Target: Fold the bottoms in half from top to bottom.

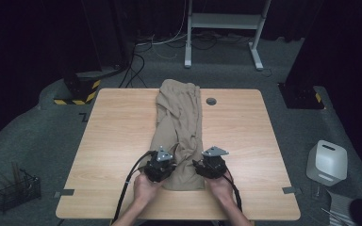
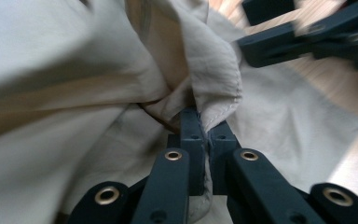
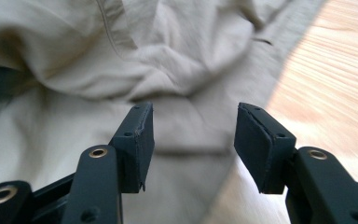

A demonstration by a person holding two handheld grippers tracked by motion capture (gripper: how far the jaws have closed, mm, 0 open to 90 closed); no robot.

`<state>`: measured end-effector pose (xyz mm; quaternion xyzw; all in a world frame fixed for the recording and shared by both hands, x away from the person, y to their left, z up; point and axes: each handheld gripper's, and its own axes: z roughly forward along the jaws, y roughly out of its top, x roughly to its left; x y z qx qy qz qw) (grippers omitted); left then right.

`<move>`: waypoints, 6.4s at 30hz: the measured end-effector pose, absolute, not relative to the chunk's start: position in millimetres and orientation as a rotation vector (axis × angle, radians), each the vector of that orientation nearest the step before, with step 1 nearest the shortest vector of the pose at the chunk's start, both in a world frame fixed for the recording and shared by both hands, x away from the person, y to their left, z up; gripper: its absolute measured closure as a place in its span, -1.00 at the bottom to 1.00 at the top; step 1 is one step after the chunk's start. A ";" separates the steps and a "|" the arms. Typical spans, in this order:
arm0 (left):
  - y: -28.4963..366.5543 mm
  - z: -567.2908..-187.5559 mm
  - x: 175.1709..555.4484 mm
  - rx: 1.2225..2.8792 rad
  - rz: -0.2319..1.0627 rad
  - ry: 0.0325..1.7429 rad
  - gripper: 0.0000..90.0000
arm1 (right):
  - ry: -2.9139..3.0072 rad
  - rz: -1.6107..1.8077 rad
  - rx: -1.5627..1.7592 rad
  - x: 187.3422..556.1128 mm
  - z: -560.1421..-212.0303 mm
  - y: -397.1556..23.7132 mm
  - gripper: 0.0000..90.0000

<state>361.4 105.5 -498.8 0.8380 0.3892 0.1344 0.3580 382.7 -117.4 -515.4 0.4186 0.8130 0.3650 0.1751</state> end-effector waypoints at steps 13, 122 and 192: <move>105.9 -516.5 390.4 2.140 0.412 1.059 0.88 | 2.316 0.956 1.203 417.6 -520.0 -114.2 0.05; 182.5 -491.8 361.2 1.971 0.281 1.249 0.18 | 2.426 1.026 1.184 395.7 -508.2 -136.6 0.99; 159.2 -509.9 416.2 2.099 0.363 1.273 0.99 | 2.364 0.981 1.232 427.0 -511.0 -153.9 1.00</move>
